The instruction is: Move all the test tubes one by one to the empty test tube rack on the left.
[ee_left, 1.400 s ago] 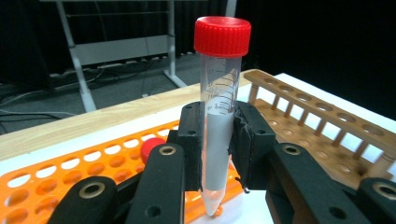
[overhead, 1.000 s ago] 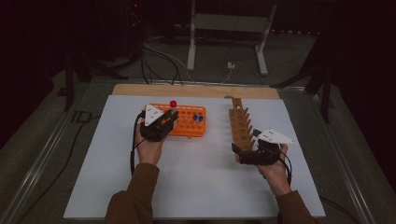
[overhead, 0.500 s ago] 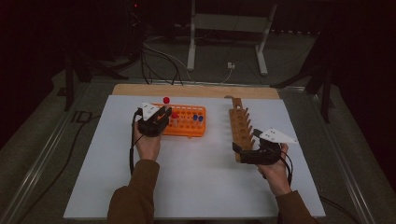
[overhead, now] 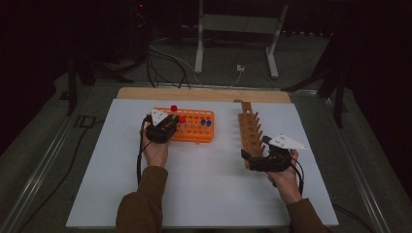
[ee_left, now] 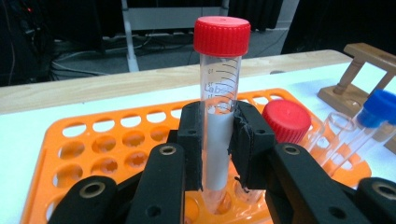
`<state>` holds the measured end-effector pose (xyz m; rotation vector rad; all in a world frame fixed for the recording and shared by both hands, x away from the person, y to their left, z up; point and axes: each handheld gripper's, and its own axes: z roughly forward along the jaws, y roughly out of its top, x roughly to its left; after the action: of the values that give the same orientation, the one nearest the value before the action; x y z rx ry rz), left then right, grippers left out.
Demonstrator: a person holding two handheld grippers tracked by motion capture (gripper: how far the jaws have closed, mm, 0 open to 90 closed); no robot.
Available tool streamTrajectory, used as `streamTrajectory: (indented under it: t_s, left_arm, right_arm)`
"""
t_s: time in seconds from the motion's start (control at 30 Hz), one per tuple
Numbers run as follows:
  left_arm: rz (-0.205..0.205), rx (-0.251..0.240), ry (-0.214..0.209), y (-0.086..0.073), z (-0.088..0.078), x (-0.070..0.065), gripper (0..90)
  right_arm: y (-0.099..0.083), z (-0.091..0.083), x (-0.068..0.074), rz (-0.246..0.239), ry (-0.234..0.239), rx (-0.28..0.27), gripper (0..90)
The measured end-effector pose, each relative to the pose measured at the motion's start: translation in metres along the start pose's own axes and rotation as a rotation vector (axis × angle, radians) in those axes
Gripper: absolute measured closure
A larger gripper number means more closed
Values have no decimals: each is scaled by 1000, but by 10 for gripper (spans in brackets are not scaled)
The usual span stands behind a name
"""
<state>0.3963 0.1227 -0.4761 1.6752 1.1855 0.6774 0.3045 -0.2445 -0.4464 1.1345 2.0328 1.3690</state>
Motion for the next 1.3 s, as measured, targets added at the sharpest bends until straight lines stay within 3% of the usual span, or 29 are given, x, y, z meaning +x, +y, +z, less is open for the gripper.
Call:
streamTrajectory:
  t_s: [0.4,0.53,0.63,0.77,0.93,1.03,1.17,1.3]
  left_arm:
    - [29,58,2,-13,1,-4,757]
    - [70,96,10,-19,3,-6,758]
    - [56,94,5,-22,2,-5,759]
    - [68,106,11,-21,2,-7,758]
    - [40,128,5,-22,2,-6,742]
    - [24,141,14,-26,-1,-4,652]
    - [-37,117,0,-26,-17,5,528]
    - [-89,76,-51,-24,-41,13,403]
  right_arm:
    - [2,-1,0,-3,-2,-11,1]
    - [1,-1,0,-4,-4,-6,1]
    - [2,-2,-1,-3,-6,-9,1]
    - [1,-1,0,-2,-6,-5,1]
    - [2,-2,0,-6,-7,-6,1]
    - [1,-3,-1,-1,-8,-6,1]
    - [1,-4,-2,-1,-14,-7,1]
    - [2,-5,-2,0,-12,-12,1]
